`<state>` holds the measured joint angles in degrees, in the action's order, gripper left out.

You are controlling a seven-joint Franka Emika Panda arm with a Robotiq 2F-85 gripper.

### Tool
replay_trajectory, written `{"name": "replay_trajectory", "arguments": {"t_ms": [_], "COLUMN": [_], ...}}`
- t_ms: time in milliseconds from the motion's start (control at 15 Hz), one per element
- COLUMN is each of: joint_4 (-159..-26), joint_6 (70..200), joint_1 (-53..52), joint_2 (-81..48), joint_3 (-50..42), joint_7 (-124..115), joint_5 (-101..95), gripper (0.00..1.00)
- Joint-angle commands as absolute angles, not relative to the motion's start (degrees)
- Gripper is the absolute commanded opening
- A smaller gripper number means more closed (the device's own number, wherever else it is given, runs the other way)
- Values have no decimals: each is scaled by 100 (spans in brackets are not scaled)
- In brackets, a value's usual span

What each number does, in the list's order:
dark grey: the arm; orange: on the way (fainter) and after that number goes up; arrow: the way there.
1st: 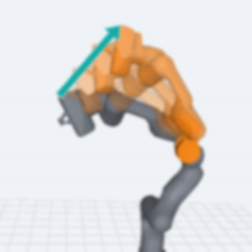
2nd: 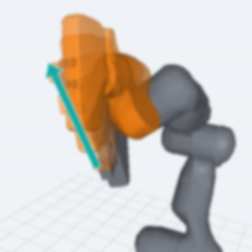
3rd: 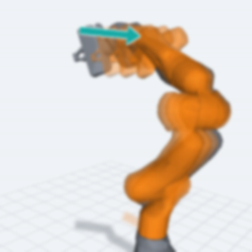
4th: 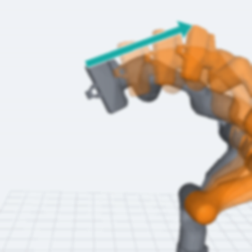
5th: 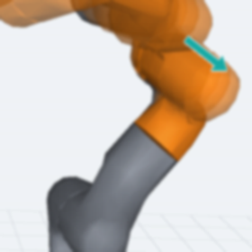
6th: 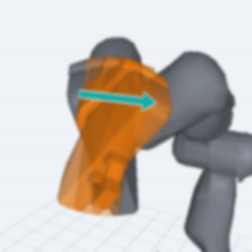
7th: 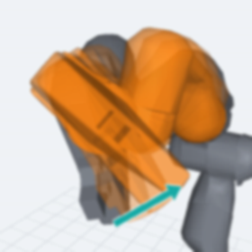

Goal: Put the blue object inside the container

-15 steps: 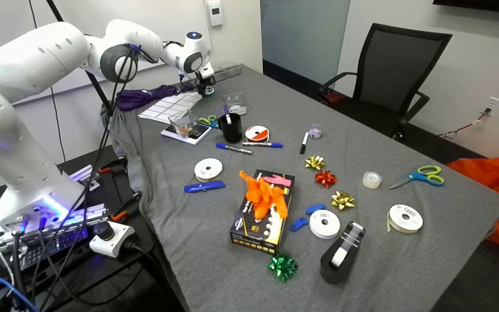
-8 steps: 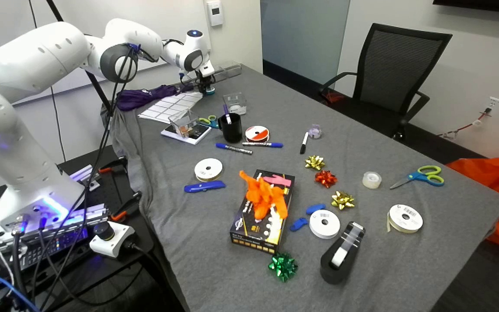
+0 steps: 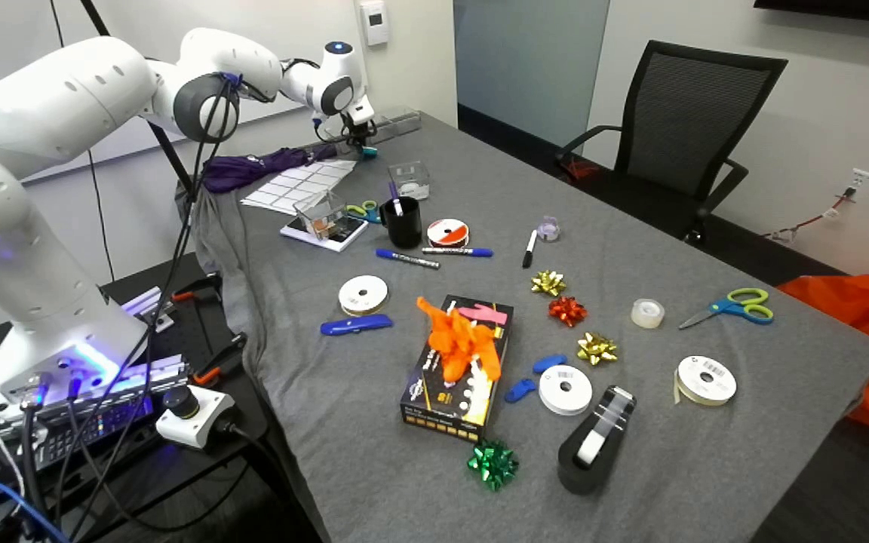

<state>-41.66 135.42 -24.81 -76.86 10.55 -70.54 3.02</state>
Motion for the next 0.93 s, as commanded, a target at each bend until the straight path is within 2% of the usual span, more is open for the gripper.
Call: {"name": "replay_trajectory", "arguments": {"t_ms": [0, 867], "joint_4": [-4098, -4816], "joint_6": [13419, 13357], "joint_1": [-2470, -2137], "joint_2": [-7763, -6933], "joint_3": [1059, 1364], "joint_7": [-7012, -6562], "joint_5": [299, 465], "gripper": [6, 6]}}
